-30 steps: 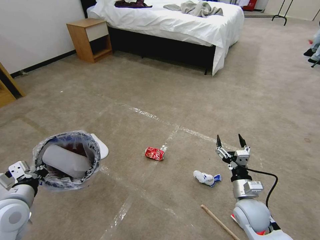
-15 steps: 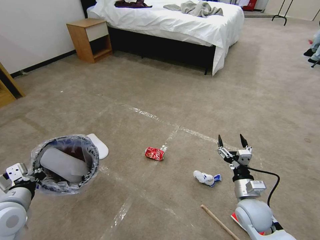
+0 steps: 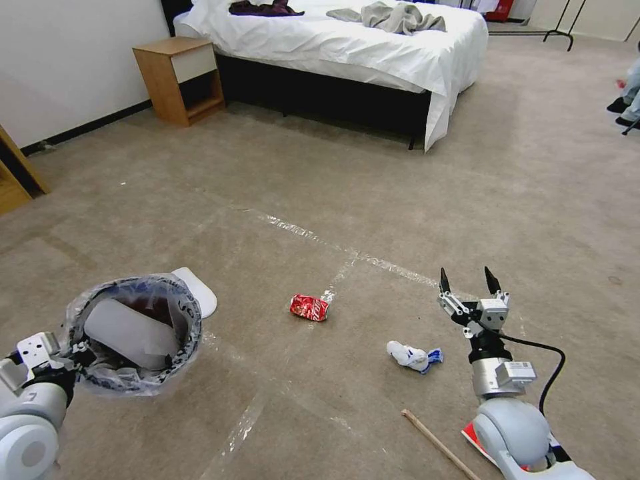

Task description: Pick up the trash bin and place the garbage on the floor into it.

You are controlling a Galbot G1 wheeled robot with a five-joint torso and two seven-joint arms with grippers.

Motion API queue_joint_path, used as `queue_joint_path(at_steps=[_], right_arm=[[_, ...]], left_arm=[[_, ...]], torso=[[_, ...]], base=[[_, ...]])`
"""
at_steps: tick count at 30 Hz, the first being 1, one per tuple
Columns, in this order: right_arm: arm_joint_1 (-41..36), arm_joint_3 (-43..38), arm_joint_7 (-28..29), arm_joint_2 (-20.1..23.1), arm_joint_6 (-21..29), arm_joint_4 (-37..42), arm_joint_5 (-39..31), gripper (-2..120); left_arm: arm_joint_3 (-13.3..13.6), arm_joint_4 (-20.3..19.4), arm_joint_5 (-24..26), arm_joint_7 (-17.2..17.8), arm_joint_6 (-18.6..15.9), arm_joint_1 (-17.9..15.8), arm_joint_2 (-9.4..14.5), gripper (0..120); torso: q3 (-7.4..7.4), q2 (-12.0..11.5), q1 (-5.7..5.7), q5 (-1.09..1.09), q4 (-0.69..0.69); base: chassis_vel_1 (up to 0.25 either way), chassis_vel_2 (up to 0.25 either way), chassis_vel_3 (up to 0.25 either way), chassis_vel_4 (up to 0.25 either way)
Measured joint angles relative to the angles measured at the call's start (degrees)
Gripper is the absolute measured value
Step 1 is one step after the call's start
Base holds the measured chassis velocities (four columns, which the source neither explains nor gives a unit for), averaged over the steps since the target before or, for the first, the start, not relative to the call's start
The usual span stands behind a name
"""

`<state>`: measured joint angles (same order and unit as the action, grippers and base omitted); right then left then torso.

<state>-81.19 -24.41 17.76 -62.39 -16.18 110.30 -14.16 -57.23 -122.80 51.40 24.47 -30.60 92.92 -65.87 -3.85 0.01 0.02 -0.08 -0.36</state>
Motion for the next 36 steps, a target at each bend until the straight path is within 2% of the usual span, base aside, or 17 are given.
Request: queue_joint_path(at_steps=[7, 19, 36], right_arm=[[0.1, 0.5, -0.3, 0.1, -0.2, -0.6, -1.7, 88], [2.1, 1.4, -0.7, 0.0, 0.4, -1.0, -3.0, 90], [1.7, 1.0, -0.8, -1.1, -0.2, -2.3, -1.4, 90]], left_arm=[[-0.2, 1.1, -0.8, -1.0, 1.2, 0.5, 0.6, 1], [-2.3, 0.8, 0.4, -1.1, 2.1, 1.0, 1.6, 1], [-0.8, 3.2, -0.2, -1.7, 2.9, -0.5, 1.4, 1]], torso=[[0.0, 0.0, 0.0, -0.01, 0.0], [0.0, 0.0, 0.0, 0.0, 0.01], [0.0, 0.0, 0.0, 0.0, 0.0]], base=[[0.0, 0.0, 0.0, 0.0], [0.0, 0.0, 0.0, 0.0], [0.0, 0.0, 0.0, 0.0]])
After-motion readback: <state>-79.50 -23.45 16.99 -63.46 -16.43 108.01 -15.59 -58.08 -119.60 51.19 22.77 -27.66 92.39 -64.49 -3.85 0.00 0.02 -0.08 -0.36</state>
